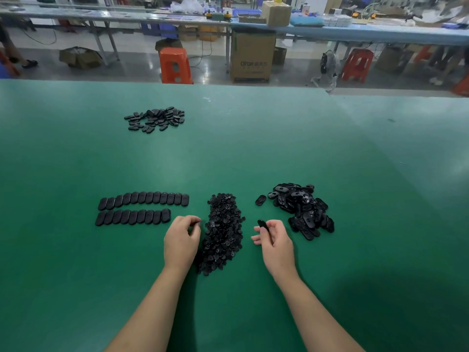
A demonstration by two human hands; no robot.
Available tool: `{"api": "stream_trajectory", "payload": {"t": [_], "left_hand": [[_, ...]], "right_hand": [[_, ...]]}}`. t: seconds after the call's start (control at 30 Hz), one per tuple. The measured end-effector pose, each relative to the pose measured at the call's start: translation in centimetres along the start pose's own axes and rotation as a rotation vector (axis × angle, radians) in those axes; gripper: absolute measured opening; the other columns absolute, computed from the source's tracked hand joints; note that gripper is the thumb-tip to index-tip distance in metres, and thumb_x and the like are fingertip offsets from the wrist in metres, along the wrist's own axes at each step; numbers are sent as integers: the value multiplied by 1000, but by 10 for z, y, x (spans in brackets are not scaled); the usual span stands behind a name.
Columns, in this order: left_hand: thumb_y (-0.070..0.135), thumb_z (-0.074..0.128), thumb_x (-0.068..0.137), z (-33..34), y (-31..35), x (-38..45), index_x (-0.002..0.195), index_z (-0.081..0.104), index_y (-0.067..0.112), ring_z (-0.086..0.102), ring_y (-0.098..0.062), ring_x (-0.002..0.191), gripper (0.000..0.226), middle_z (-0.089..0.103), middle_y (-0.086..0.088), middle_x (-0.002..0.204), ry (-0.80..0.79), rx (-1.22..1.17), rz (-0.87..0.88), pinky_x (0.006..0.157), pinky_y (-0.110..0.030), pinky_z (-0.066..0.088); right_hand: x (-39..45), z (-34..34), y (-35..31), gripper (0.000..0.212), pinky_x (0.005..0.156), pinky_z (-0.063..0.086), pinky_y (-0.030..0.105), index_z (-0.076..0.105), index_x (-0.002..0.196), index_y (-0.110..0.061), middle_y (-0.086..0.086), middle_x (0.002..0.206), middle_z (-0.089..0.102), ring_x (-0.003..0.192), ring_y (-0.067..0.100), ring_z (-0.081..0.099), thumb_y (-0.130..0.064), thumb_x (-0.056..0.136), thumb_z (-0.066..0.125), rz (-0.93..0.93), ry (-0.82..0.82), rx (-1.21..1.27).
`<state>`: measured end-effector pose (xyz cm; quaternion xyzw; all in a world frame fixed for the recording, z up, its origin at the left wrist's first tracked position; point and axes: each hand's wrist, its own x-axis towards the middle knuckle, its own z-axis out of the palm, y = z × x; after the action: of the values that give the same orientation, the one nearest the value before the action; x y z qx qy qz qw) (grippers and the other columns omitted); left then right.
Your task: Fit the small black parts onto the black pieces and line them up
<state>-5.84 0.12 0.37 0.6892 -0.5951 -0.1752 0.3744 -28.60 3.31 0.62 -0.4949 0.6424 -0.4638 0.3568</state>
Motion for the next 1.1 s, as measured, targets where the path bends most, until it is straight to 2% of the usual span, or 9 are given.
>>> {"api": "stream_trajectory", "payload": {"t": [0.2, 0.33, 0.5, 0.6, 0.7, 0.77, 0.87, 0.97, 1.1], "left_hand": [[10, 63, 95, 0, 0, 0, 109, 75, 13, 60, -8, 79, 19, 69, 5, 98, -4, 19, -2, 71, -22, 46], [12, 63, 96, -1, 2, 0, 110, 75, 15, 61, -7, 77, 19, 72, 5, 102, -15, -8, -36, 70, -22, 47], [14, 64, 95, -2, 7, 0, 106, 76, 19, 56, -1, 66, 17, 71, 8, 91, -15, -68, -82, 61, -20, 42], [15, 63, 95, -2, 15, -2, 103, 75, 21, 56, 0, 62, 15, 67, 11, 84, -19, -96, -82, 53, -11, 37], [15, 63, 96, 0, 25, -5, 101, 74, 21, 54, 0, 57, 14, 63, 10, 77, -5, -173, -110, 51, -11, 39], [14, 64, 95, 2, 33, -8, 98, 74, 22, 53, 0, 59, 14, 62, 11, 76, 7, -204, -97, 53, -10, 39], [12, 67, 92, 6, 51, -13, 94, 75, 26, 55, 2, 69, 16, 61, 15, 80, 3, -230, -20, 61, -7, 38], [14, 69, 90, 15, 68, -16, 94, 78, 25, 60, 2, 79, 15, 68, 15, 86, -79, -201, 69, 71, -6, 41], [18, 66, 91, 28, 89, -17, 99, 78, 23, 62, -7, 85, 14, 68, 11, 92, -216, -68, 162, 79, -23, 49]], "right_hand": [[0, 0, -1, 20, 68, 60, 25, 64, 97, -36, -15, 85, 73, 71, 8, 70, -17, 101, 60, -16, -27, 9], [0, 0, -3, 23, 63, 59, 29, 64, 95, -40, -9, 83, 73, 64, 8, 68, -18, 100, 61, -10, -26, 6], [0, -2, -3, 22, 60, 55, 23, 66, 96, -40, -6, 78, 72, 68, 9, 68, -19, 100, 63, -21, -42, -26], [0, -2, -3, 21, 60, 55, 29, 67, 94, -40, -6, 74, 69, 69, 16, 67, -20, 99, 64, -28, -46, -48], [1, -2, -3, 21, 61, 54, 33, 67, 93, -42, -10, 68, 66, 69, 22, 65, -21, 99, 64, -33, -48, -63], [1, -2, -3, 25, 58, 53, 34, 66, 92, -46, -12, 68, 67, 66, 22, 64, -21, 98, 65, -44, -54, -68], [1, -1, -1, 27, 55, 53, 24, 65, 94, -48, -16, 78, 72, 60, 11, 64, -21, 98, 65, -52, -58, -56], [2, 0, 0, 28, 57, 52, 20, 65, 97, -46, -18, 84, 74, 60, 4, 63, -18, 99, 62, -25, -65, -17], [3, 2, 3, 30, 68, 56, 24, 65, 101, -43, -15, 90, 76, 70, 8, 69, -14, 99, 61, -26, -74, 2]]}}
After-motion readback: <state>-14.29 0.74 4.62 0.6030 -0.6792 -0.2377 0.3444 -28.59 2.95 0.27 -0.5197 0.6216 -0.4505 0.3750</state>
